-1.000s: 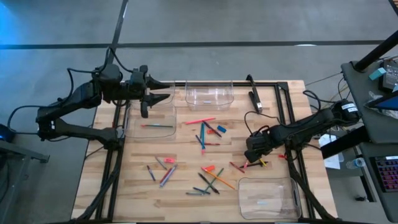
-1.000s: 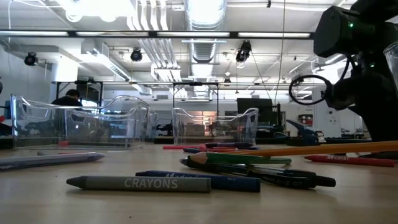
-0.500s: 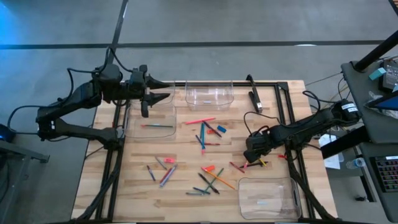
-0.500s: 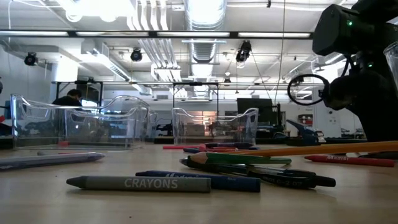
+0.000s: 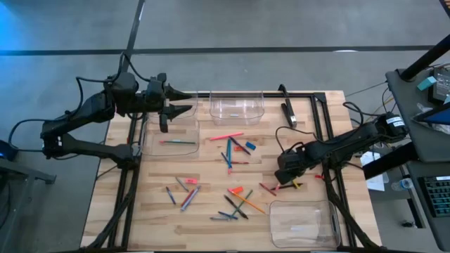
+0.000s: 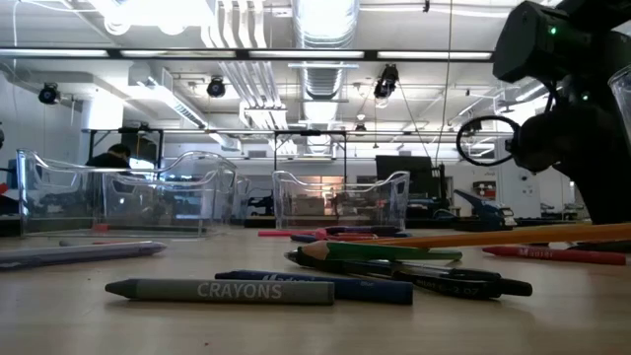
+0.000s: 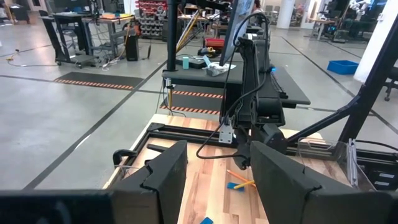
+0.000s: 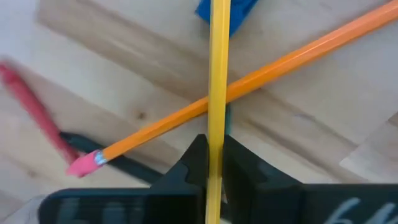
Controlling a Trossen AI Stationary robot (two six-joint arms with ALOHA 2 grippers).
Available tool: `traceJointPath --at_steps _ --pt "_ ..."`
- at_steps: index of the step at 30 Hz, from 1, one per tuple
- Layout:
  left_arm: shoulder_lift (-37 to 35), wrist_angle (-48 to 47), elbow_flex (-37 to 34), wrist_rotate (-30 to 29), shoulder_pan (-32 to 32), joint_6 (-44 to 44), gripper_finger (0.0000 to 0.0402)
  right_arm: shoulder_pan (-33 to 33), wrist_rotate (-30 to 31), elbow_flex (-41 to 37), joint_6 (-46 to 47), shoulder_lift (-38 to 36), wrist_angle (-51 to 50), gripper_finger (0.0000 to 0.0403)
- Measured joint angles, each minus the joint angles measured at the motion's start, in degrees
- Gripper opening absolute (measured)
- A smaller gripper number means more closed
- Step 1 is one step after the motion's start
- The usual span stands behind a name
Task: Sort crayons/erasers/pens/pencils in bins
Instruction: Put the yellow pencil into the bottom left transparent bin
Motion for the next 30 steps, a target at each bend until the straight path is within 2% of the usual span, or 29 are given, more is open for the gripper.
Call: traceJointPath --at_steps 9,12,16,22,26,30 --pt "0.00 0.04 0.00 0.00 0.02 0.00 0.0162 -0.02 1.51 11.41 -4.38 -0.66 -8.06 0.0021" --pt "0.00 0.39 0.00 0.00 0.02 0.00 0.0162 -0.60 5.75 16.86 -9.52 -0.60 -7.95 0.0021" --pt "-0.12 0.54 1.55 0.00 0.02 -0.02 0.0162 -3.76 12.90 25.02 -18.53 0.81 -2.94 0.0020" --pt "-1.51 0.75 3.13 -0.05 0.02 -0.02 0.0162 -11.41 14.23 38.08 -33.24 9.55 3.79 0.0020" --pt "-2.54 0.34 2.93 -0.09 0.02 -0.11 0.0162 -15.09 10.59 48.47 -42.71 18.61 3.89 0.0020" --pt "-3.86 -0.61 2.89 -0.12 0.02 -3.41 0.0162 -16.97 6.57 58.67 -48.00 27.19 3.89 0.0020"
